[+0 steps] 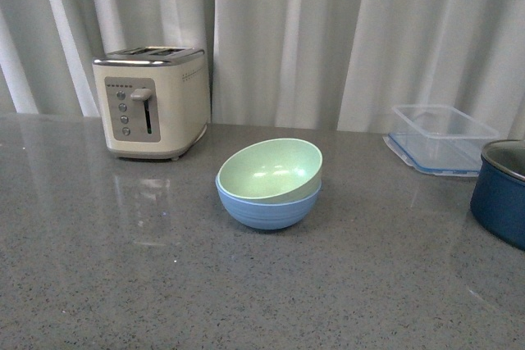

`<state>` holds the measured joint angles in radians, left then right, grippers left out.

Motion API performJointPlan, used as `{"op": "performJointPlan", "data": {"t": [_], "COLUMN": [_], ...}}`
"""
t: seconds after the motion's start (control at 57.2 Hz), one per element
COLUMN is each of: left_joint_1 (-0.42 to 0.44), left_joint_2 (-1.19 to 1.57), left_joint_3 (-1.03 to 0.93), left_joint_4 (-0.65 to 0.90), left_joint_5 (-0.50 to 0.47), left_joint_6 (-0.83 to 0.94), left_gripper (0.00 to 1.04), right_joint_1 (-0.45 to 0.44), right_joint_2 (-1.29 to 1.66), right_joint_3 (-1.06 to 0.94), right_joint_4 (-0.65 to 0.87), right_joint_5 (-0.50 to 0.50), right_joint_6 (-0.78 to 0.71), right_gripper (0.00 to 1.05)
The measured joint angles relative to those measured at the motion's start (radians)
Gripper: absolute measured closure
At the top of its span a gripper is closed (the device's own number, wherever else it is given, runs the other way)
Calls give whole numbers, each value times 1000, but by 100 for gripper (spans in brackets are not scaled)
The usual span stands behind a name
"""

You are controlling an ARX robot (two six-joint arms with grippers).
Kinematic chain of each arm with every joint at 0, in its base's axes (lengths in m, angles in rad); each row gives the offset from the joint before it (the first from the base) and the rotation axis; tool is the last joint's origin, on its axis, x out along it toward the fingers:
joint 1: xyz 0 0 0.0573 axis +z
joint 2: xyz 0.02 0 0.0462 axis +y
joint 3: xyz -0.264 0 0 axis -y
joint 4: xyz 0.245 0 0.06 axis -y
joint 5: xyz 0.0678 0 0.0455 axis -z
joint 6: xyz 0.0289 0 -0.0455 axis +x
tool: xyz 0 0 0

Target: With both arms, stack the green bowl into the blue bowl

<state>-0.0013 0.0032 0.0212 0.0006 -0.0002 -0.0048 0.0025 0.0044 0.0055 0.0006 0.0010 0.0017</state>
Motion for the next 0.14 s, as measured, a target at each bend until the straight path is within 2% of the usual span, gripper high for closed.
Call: {"op": "performJointPlan", "data": {"t": [0.14], "left_joint_1": [0], "left_joint_2": [0], "left_joint_3": [0], "left_joint_4": [0], "left_joint_5": [0], "left_joint_6": [0], "left_gripper": [7], "right_joint_1": [0], "right_joint_2": [0], "right_joint_3": [0], "right_joint_4": [0], "right_joint_5": [0], "right_joint_6": [0], "right_gripper": [10]}}
